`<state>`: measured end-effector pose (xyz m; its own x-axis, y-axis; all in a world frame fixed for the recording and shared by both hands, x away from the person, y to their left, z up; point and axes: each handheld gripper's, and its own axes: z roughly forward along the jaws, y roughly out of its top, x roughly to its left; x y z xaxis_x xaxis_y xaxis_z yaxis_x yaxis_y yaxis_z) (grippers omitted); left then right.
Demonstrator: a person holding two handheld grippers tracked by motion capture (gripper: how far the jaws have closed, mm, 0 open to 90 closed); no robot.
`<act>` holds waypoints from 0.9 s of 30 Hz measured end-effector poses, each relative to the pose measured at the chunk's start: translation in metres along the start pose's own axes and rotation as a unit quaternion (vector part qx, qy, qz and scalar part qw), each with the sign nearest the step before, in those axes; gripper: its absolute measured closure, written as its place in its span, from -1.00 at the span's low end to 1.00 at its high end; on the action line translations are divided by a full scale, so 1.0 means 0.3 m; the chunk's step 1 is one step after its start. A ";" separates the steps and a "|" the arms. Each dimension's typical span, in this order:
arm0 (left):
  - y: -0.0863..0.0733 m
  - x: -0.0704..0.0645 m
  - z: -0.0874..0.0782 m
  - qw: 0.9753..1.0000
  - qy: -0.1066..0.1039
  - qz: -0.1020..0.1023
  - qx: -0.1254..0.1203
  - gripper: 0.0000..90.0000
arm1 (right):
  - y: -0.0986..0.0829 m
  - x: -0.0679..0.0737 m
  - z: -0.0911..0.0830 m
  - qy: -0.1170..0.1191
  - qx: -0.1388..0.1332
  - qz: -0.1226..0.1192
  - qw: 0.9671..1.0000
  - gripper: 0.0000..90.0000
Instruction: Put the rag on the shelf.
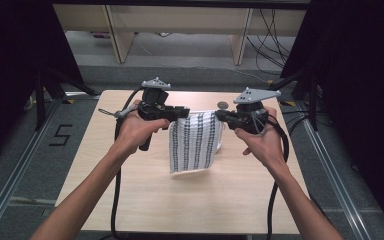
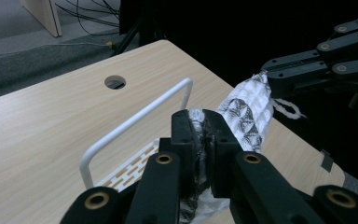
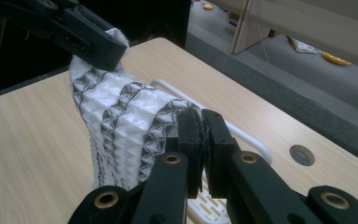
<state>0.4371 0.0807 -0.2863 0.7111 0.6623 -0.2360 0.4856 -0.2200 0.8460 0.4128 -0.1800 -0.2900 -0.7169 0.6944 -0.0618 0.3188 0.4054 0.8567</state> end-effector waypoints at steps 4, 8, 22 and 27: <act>0.028 0.007 0.010 1.000 0.004 -0.006 -0.009 0.85 | 0.024 -0.029 0.007 -0.007 -0.005 0.005 1.000 0.95; 0.049 0.014 0.015 1.000 0.005 -0.011 -0.015 0.85 | 0.050 -0.050 0.012 -0.009 -0.014 0.010 1.000 0.95; 0.129 0.039 0.037 0.999 0.014 -0.025 -0.035 0.85 | 0.126 -0.125 0.033 -0.017 -0.039 0.023 0.999 0.95; 0.163 0.049 0.052 0.998 0.022 -0.025 -0.044 0.85 | 0.152 -0.145 0.038 -0.024 -0.042 0.027 0.998 0.95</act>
<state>0.4791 0.0685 -0.2559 0.6632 0.7016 -0.2605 0.4725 -0.1227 0.8728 0.4655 -0.1849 -0.2542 -0.6682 0.7430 -0.0372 0.3024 0.3170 0.8989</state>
